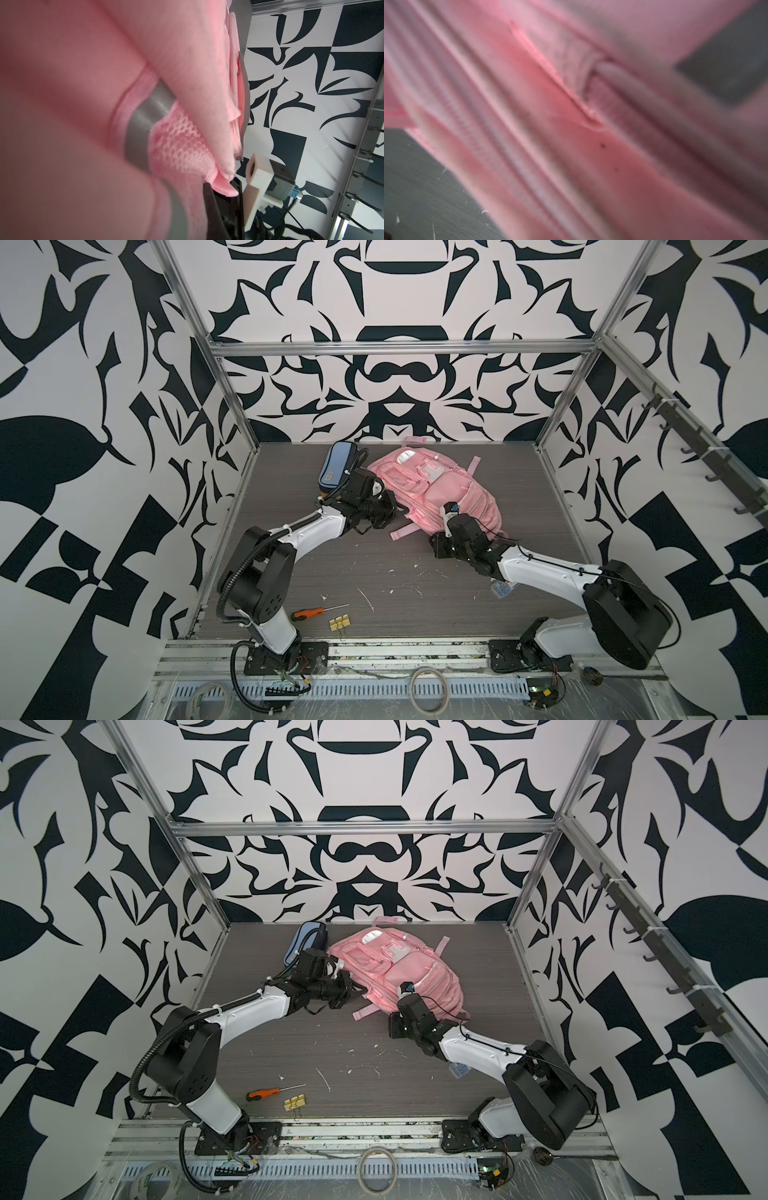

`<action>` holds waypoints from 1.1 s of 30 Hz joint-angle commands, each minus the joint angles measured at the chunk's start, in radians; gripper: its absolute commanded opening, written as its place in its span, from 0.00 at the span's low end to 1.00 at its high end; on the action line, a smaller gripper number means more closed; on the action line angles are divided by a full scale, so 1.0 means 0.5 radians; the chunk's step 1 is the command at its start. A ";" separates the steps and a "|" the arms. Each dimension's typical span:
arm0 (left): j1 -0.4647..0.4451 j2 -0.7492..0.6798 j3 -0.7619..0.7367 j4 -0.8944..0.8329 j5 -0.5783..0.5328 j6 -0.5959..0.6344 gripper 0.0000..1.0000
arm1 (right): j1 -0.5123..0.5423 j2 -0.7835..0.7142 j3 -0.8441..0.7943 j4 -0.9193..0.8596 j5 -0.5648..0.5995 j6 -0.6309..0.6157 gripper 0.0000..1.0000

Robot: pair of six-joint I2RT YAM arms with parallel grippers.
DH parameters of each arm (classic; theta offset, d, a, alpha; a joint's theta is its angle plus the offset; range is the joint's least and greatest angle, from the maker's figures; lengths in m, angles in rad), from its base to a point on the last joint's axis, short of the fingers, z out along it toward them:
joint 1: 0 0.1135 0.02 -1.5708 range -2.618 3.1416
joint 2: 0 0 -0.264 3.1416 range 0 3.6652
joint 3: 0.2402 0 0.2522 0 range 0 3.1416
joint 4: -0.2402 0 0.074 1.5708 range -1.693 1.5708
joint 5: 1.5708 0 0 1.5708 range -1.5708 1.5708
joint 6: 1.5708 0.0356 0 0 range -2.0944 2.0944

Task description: Pack the student bag

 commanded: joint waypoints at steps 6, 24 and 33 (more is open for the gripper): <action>-0.102 -0.054 0.112 0.086 0.310 0.039 0.00 | 0.000 -0.001 0.036 0.445 0.054 -0.083 0.32; 0.057 -0.123 -0.082 0.236 0.287 -0.065 0.00 | -0.073 -0.519 -0.186 0.112 0.151 -0.278 0.00; 0.362 0.026 -0.024 0.200 0.224 0.061 0.00 | -0.281 -0.863 -0.260 -0.348 0.165 -0.222 0.00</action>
